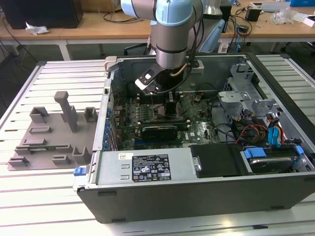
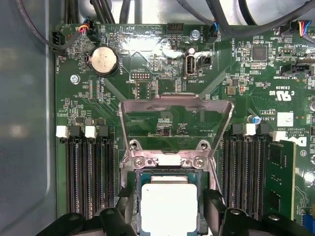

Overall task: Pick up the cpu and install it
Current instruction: 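Place the cpu into insertion slot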

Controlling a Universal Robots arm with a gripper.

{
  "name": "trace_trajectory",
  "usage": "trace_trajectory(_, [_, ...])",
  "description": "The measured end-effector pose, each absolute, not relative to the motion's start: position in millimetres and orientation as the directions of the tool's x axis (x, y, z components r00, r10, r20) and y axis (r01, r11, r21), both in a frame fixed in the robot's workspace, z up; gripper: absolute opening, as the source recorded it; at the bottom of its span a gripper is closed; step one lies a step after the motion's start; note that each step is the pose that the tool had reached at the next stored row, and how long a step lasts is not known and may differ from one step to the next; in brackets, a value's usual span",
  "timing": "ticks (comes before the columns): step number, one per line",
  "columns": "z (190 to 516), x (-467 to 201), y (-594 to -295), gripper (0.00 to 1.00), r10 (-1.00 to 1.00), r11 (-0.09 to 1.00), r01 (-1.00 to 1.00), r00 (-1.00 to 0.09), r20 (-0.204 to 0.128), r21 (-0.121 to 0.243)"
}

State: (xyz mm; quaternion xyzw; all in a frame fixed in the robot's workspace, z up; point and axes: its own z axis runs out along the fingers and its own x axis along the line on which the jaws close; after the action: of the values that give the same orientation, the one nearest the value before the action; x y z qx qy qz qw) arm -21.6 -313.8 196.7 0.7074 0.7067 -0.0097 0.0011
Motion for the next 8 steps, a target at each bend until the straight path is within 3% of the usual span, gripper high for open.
trace_trajectory(8, [221,-22,-314,0.68,1.000,-0.001,1.000,0.001,-0.015,-0.012])
